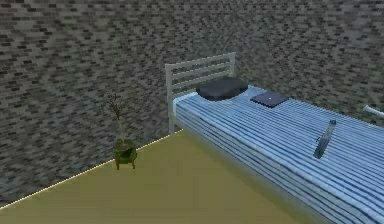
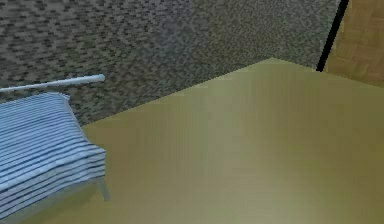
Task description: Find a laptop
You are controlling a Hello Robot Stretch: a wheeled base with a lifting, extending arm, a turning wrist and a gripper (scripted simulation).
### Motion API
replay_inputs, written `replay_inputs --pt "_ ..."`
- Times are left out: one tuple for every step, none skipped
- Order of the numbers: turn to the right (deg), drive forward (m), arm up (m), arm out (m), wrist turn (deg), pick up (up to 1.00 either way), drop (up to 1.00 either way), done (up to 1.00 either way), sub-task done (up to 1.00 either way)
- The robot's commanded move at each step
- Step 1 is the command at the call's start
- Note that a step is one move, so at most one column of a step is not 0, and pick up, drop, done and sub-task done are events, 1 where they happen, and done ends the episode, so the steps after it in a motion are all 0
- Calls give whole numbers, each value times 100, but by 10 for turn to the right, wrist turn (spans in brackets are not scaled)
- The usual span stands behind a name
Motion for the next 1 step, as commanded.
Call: replay_inputs --pt "30 0 0 0 0 0 0 0 0"
